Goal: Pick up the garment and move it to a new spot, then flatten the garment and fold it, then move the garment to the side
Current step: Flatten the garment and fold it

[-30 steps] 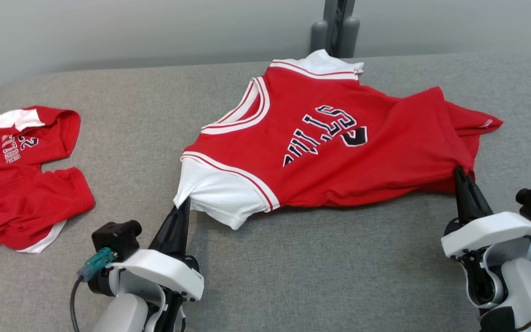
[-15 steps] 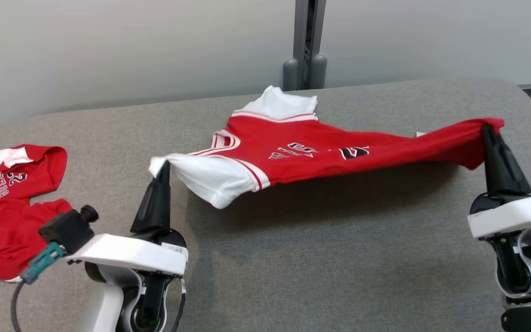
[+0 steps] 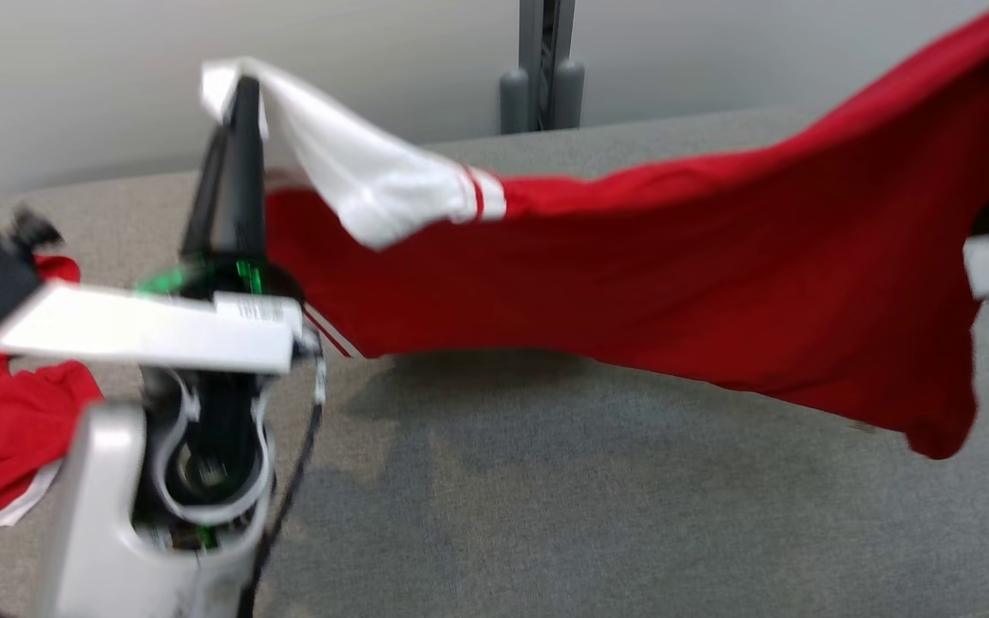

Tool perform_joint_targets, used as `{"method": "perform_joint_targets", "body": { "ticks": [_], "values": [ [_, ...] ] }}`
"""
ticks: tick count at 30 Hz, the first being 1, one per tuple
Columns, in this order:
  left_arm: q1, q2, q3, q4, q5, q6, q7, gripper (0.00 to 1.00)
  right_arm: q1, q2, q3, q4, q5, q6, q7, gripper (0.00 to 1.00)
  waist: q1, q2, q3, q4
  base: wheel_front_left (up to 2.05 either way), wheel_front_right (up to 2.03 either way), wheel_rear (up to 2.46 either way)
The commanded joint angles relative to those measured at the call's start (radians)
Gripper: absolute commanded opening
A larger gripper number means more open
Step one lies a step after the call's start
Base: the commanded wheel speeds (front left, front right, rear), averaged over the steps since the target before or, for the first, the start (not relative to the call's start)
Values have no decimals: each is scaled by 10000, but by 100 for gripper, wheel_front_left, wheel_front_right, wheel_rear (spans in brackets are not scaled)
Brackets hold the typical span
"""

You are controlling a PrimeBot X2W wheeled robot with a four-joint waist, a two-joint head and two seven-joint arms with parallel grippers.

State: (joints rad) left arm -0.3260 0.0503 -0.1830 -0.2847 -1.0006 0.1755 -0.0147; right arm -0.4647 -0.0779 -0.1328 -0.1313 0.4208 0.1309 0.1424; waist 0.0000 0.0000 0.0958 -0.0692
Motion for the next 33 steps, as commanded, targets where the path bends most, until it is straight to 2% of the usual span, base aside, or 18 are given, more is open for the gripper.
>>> {"method": "perform_joint_targets", "body": {
  "ticks": [1,4,8,10,12,15,17,18,21,25,28,32,33],
  "values": [
    [-766,30,89,-107,-193,182,194,0,-637,-115,-14,-14,-39,-4,212,0,0,0,598,-23,0,0,0],
    [-2482,44,253,167,-338,622,704,0,-2038,-287,12,393,48,-4,689,0,0,0,1394,30,0,0,0],
    [-5336,192,584,1377,-498,1155,1394,0,-4337,-700,310,1529,135,-4,1103,0,0,0,2554,59,0,0,0],
    [-6807,488,614,2249,-207,1217,1604,0,-5504,-908,565,2327,136,-4,1021,0,0,0,3088,30,0,0,0],
    [-8193,517,558,3233,-133,1120,1701,0,-6646,-1004,783,3292,286,-4,845,0,0,0,3496,3,0,0,0],
    [-10165,714,549,4715,266,868,1413,0,-8341,-1278,1219,4610,243,-4,169,0,0,0,4053,0,0,0,0],
    [-11207,819,610,5655,562,598,933,0,-9164,-1249,1354,5578,81,-2,-659,0,0,0,4252,-45,0,0,0],
    [-12127,869,408,6396,934,223,440,0,-9888,-1270,1575,6431,-204,-4,-1506,0,0,0,4390,-57,0,0,0],
    [-13237,683,325,7250,1194,-150,-325,0,-10805,-1449,1766,7397,-415,-7,-2749,0,0,0,4695,49,0,0,0],
    [-13822,480,183,8269,1291,-621,-1027,0,-11236,-1504,2116,8391,-412,-5,-3851,0,0,0,5010,214,0,0,0],
    [-13758,394,-67,8825,1386,-988,-1299,0,-10988,-1670,2474,8833,-93,-5,-4056,0,0,0,5252,364,0,0,0],
    [-13184,310,-329,9356,1438,-1260,-1441,0,-10443,-1863,2882,9228,409,-5,-4098,0,0,0,5453,580,0,0,0],
    [-12693,297,-591,9659,1559,-1457,-1510,0,-10003,-2011,2996,9319,719,-4,-4101,0,0,0,5514,727,0,0,0]
  ]
}}
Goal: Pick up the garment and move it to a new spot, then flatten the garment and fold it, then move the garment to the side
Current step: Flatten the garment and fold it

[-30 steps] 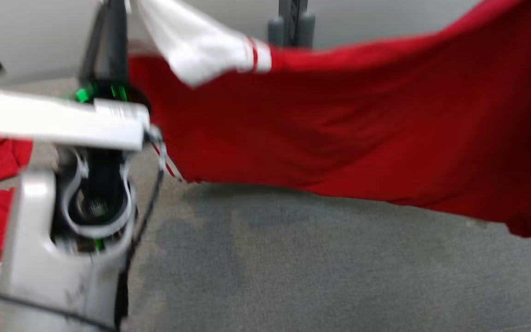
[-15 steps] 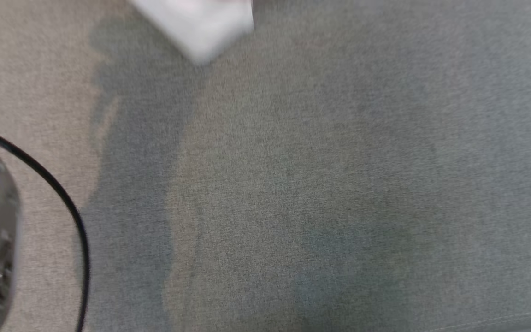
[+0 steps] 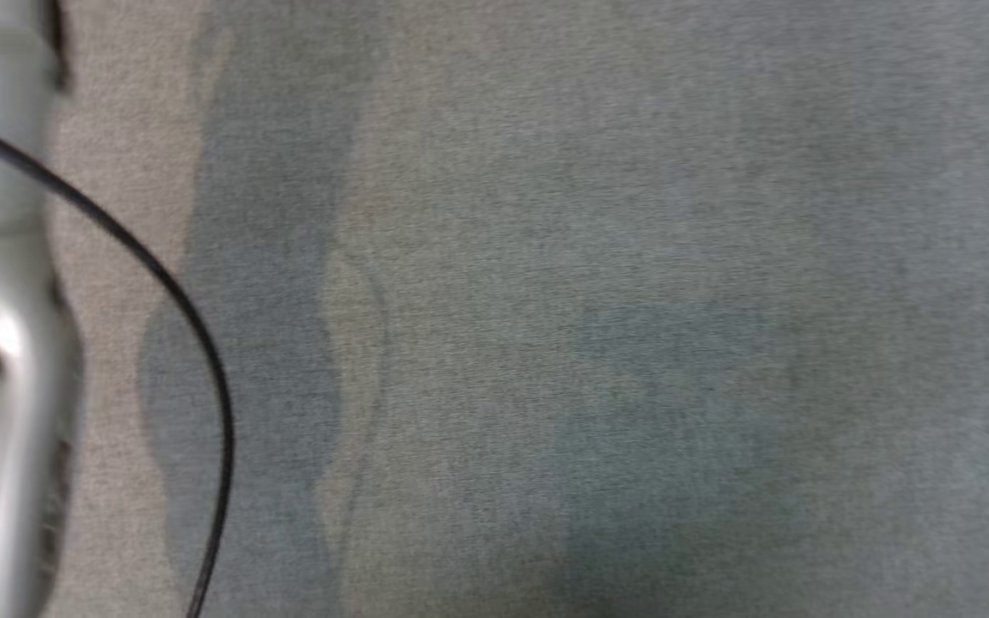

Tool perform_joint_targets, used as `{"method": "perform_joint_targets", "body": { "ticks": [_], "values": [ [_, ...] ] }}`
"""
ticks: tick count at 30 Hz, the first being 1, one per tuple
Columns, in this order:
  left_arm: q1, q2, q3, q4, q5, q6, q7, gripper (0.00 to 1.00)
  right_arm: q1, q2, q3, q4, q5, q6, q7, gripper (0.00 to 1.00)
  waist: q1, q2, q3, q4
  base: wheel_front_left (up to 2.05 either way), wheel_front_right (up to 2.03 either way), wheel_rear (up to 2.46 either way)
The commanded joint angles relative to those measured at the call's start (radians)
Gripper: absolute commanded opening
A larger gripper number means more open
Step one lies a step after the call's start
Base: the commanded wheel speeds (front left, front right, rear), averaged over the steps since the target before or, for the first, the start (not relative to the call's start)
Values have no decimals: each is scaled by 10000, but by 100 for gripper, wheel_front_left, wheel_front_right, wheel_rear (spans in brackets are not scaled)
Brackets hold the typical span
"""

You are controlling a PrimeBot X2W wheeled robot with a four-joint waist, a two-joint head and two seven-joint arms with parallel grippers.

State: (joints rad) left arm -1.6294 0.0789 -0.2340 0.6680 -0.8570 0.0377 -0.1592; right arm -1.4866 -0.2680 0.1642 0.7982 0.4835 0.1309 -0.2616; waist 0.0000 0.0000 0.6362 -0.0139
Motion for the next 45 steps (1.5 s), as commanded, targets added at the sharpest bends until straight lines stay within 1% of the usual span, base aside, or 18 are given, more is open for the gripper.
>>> {"method": "perform_joint_targets", "body": {
  "ticks": [1,3,7,8,10,15,19,22,26,29,34,42,45],
  "values": [
    [627,29,-243,276,221,-190,-86,0,547,-157,98,93,256,-5,-62,0,0,0,107,234,0,0,0],
    [1239,88,-447,580,347,-319,-192,0,1194,-203,283,165,557,-5,-60,0,0,0,56,330,0,0,0],
    [2466,201,-540,1121,290,-446,-347,0,2379,-307,736,194,1177,-5,-45,0,0,0,-218,463,0,0,0],
    [2466,201,-540,1121,290,-446,-347,0,2379,-307,736,194,1177,-5,-45,0,0,0,-218,463,0,0,0],
    [3001,293,-600,1323,293,-537,-391,0,2938,-359,922,223,1542,-5,-48,0,0,0,-416,502,0,0,0],
    [4231,640,-865,1577,462,-785,-416,0,4079,-448,1480,273,2258,-5,-49,0,0,0,-991,493,0,0,0],
    [5196,954,-1236,1618,712,-970,-309,0,4708,-500,1835,590,2804,-5,-49,0,0,0,-1478,467,0,0,0],
    [5893,1184,-1592,1519,971,-1072,-290,0,5137,-568,2184,839,3048,-5,-49,0,0,0,-1840,481,0,0,0],
    [6834,1466,-2120,1329,1349,-1153,-204,0,5649,-696,2818,1093,3063,-5,-50,0,0,0,-2317,506,0,0,0],
    [7519,1693,-2597,1139,1708,-1220,-113,0,5997,-821,3102,1266,3166,-5,-50,0,0,0,-2657,532,0,0,0],
    [8612,1999,-3165,737,1954,-1312,207,0,6502,-873,3436,1513,3261,-7,-49,0,0,0,-3193,536,0,0,0],
    [10169,2373,-3689,-275,1891,-1248,961,0,7116,-1005,3691,1674,3534,-7,-50,0,0,0,-3930,517,0,0,0],
    [10728,2521,-3826,-763,1705,-1310,1383,0,7360,-1063,3842,1795,3584,-7,-49,0,0,0,-4174,520,0,0,0]
  ]
}}
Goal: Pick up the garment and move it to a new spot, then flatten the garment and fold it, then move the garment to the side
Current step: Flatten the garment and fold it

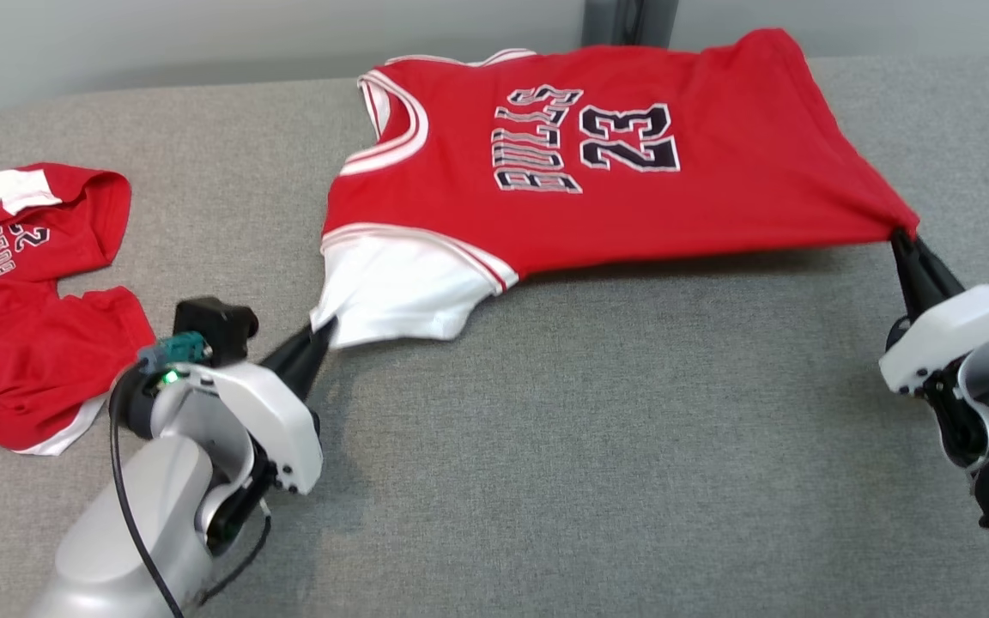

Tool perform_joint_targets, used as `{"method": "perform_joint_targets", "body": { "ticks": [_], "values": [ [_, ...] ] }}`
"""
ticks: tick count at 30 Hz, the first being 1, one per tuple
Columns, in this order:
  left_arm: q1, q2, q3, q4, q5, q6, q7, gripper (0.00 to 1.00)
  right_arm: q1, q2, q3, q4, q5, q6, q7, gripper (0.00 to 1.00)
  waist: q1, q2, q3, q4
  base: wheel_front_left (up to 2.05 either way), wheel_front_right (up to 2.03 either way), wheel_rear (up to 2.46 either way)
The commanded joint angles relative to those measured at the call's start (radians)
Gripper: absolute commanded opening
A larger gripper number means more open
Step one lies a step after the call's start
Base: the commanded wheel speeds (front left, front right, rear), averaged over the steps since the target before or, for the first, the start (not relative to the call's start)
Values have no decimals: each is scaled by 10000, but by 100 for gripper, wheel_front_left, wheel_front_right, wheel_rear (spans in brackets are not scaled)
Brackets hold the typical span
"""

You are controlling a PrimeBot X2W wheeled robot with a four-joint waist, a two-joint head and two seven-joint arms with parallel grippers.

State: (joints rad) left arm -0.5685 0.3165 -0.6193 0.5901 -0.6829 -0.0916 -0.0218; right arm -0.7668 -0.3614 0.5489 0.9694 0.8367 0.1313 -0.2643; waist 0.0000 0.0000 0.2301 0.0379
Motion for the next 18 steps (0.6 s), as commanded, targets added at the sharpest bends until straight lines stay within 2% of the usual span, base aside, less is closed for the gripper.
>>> {"method": "perform_joint_targets", "body": {
  "ticks": [1,10,18],
  "values": [
    [480,218,-43,-371,-293,-70,381,0,284,-166,237,167,123,-11,-22,0,0,0,-256,4,0,0,0],
    [1776,886,-336,-2010,-1265,-250,1887,0,837,-532,1285,182,659,-11,842,0,0,0,-855,-54,0,0,0],
    [2811,1562,-523,-3503,-2156,-301,2969,0,1447,-1208,2239,-659,1761,-9,2506,0,0,0,-1269,-249,0,0,0]
  ]
}}
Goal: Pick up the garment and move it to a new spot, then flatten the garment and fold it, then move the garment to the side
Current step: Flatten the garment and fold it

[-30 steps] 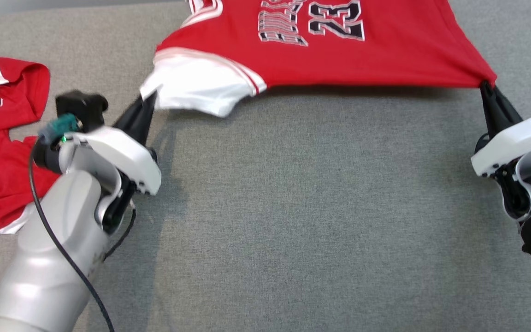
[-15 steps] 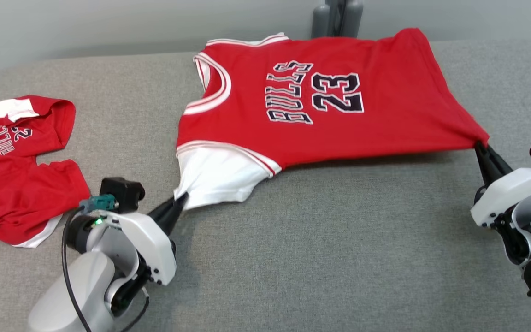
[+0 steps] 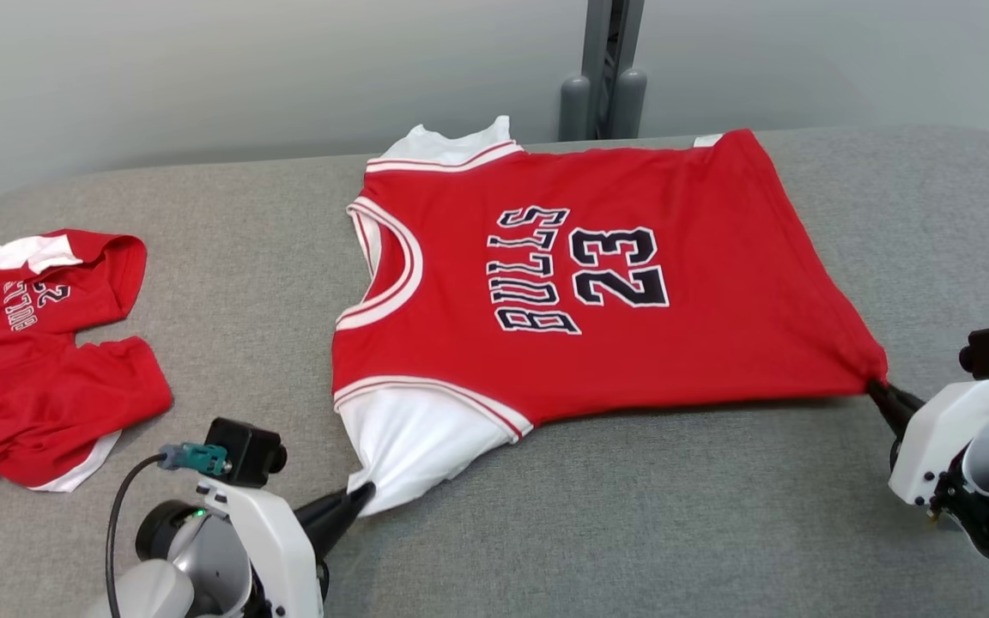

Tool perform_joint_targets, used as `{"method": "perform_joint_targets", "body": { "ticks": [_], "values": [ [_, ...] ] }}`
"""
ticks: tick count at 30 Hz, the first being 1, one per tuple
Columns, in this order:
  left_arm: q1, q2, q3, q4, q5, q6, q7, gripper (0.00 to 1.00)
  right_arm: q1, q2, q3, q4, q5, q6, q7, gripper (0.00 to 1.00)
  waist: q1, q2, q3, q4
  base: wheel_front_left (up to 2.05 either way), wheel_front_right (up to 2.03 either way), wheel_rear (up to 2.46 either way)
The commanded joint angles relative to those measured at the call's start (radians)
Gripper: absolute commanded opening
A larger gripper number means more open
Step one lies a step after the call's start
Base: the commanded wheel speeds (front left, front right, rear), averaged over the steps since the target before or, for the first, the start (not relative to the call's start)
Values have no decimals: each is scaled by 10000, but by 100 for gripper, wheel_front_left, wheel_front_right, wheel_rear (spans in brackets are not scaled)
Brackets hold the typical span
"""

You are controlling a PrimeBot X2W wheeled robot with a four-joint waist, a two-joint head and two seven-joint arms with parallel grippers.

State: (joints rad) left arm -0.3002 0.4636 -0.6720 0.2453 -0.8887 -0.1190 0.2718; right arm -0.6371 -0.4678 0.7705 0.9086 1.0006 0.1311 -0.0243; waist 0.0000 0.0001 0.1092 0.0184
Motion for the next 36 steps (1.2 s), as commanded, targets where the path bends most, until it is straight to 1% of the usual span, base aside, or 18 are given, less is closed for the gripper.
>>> {"method": "perform_joint_targets", "body": {
  "ticks": [1,7,10,13,15,18,21,26,28,30,36],
  "values": [
    [246,165,-2,-224,-231,-36,141,0,229,-231,120,-215,296,-7,337,0,0,-1,-101,-88,0,0,0],
    [926,659,-114,-1149,-1168,-85,956,0,695,-890,607,-964,1397,-7,1998,0,0,-1,-337,-273,0,0,0],
    [1230,925,-174,-1498,-1513,-96,1303,0,1056,-1141,720,-1179,2060,-7,3121,0,0,-1,-478,-320,0,0,0],
    [1582,1201,-180,-1881,-1932,-100,1616,0,1420,-1525,728,-1582,2723,-7,4099,0,0,-1,-628,-363,0,0,0],
    [1752,1330,-190,-2105,-2129,-102,1770,0,1584,-1695,700,-1799,2984,-7,4474,0,0,-1,-691,-377,0,0,0],
    [1979,1525,-154,-2407,-2366,-94,1906,0,1760,-1965,648,-2145,3245,-7,4929,0,0,-1,-763,-384,0,0,0],
    [2230,1706,-122,-2660,-2532,10,1985,0,1976,-2232,655,-2523,3404,-7,5290,0,0,-1,-826,-388,0,0,0],
    [2624,1991,-129,-3144,-2809,53,2161,0,2333,-2676,472,-3311,3608,-7,5530,0,0,-1,-868,-386,0,0,0],
    [2861,2151,-171,-3417,-2963,60,2292,0,2639,-2985,410,-3689,3646,-7,5699,0,0,-1,-869,-377,0,0,0],
    [2922,2203,-178,-3509,-3017,63,2308,0,2719,-3060,381,-3806,3678,-7,5755,0,0,-1,-869,-372,0,0,0],
    [3293,2490,-308,-4040,-3296,54,2598,0,3289,-3548,197,-4489,3832,-7,6177,0,0,-1,-910,-348,0,0,0]
  ]
}}
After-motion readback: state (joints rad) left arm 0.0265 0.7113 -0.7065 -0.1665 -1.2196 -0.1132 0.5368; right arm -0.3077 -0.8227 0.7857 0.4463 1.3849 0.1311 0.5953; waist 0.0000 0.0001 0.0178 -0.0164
